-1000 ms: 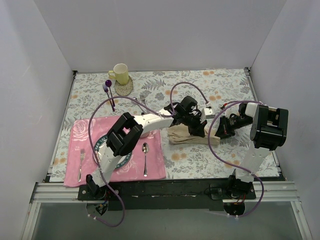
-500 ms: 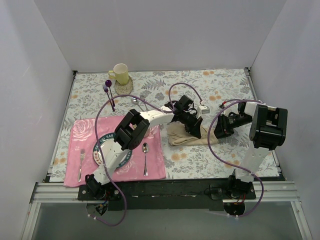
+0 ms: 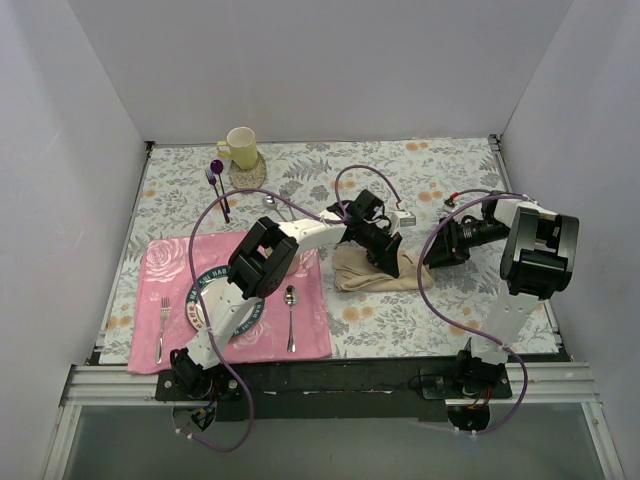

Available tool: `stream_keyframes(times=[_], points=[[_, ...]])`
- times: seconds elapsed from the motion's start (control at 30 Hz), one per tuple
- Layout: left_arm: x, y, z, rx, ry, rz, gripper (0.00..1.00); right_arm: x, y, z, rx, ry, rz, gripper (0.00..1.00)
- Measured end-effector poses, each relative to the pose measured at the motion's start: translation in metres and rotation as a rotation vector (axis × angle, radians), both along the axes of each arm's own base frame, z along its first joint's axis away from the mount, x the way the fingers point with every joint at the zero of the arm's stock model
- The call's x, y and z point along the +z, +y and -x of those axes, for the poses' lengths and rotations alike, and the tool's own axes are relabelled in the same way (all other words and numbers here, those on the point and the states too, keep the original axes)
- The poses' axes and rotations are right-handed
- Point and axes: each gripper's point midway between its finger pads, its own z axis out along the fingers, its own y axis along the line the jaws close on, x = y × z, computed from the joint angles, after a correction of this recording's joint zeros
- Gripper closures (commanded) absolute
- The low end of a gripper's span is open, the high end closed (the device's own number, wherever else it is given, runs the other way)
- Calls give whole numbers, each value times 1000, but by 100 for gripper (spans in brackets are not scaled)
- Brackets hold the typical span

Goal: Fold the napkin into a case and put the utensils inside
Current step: Fold the 2/3-rectangle-folded napkin at the center of the board.

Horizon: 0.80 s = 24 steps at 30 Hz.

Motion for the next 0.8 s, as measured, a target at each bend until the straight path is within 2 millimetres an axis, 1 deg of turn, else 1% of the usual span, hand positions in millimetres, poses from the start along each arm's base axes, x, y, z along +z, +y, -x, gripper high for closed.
stream_keyframes(times=[0.07,0.1,0.17,0.2,0.23,0.27,0.3,0.37,0.6,0.8], points=[[0,1,0,0,5,-2,100,5,0,-2,7,-11,-12,49],[0,1,1,-1,8,-3,100,7,0,-2,12,-17,-14,43],[0,2,1,-3,14,-2,100,10,-1,-2,28,-29,-18,39],[0,2,1,-3,17,-3,100,11,-1,-1,38,-36,-20,28],[-1,2,1,-4,22,-4,100,12,-1,-1,51,-46,-21,25],[-1,2,0,-4,28,-3,100,13,-1,0,61,-56,-23,18],[-2,2,-1,-4,35,-2,100,14,-1,1,72,-66,-24,15],[-3,2,-2,-5,58,0,100,17,0,2,101,-101,-22,15],[-3,4,-2,-3,100,3,100,25,16,0,245,-259,12,30],[-2,6,-3,6,123,-4,100,15,28,2,359,-330,38,31]])
